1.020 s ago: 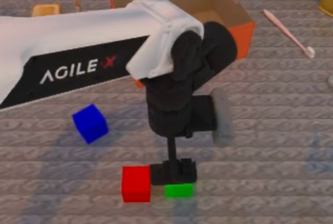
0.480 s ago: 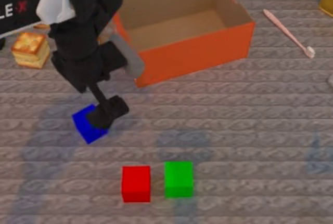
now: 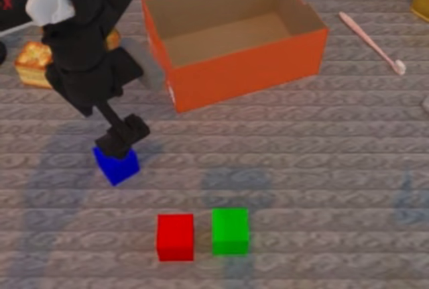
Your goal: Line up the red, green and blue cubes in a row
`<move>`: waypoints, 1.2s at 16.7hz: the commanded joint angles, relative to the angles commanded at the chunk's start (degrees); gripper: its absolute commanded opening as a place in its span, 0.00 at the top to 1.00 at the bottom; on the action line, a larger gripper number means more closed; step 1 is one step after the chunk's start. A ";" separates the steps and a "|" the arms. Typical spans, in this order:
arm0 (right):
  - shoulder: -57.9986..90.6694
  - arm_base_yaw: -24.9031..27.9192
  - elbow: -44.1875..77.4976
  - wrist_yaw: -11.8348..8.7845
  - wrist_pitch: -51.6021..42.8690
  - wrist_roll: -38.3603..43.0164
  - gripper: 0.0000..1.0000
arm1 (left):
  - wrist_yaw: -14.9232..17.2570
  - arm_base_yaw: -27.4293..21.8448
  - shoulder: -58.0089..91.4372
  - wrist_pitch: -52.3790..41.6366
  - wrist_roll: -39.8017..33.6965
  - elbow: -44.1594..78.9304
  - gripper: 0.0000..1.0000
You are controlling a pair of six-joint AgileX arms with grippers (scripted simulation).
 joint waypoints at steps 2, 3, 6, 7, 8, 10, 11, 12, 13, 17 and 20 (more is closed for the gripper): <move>0.00 0.00 0.00 0.00 0.00 0.00 0.00 | 0.02 0.14 0.86 2.08 -0.10 -1.56 0.00; 0.00 0.00 0.00 0.00 0.00 0.00 0.00 | 0.03 0.19 1.60 4.02 -0.11 -2.75 0.00; 0.00 0.00 0.00 0.00 0.00 0.00 0.00 | 0.04 0.23 4.52 11.95 0.02 -7.08 0.00; 0.00 0.00 0.00 0.00 0.00 0.00 0.00 | 0.05 0.26 5.48 14.40 0.04 -8.49 0.00; 0.00 0.00 0.00 0.00 0.00 0.00 0.00 | 0.06 0.28 6.33 16.30 0.08 -9.67 0.00; 0.00 0.00 0.00 0.00 0.00 0.00 0.00 | 0.07 0.29 7.38 18.24 0.15 -10.98 0.00; 0.00 0.00 0.00 0.00 0.00 0.00 0.00 | 0.07 0.29 7.43 18.34 0.15 -11.05 0.00; 0.00 0.00 0.00 0.00 0.00 0.00 0.00 | 0.07 0.29 7.43 18.34 0.15 -11.05 0.00; 0.00 0.00 0.00 0.00 0.00 0.00 0.00 | 0.07 0.29 7.43 18.34 0.15 -11.05 0.00; 0.00 0.00 0.00 0.00 0.00 0.00 0.00 | 0.07 0.29 7.43 18.34 0.15 -11.05 0.23; 0.00 0.00 0.00 0.00 0.00 0.00 0.00 | 0.07 0.29 7.43 18.34 0.15 -11.05 0.45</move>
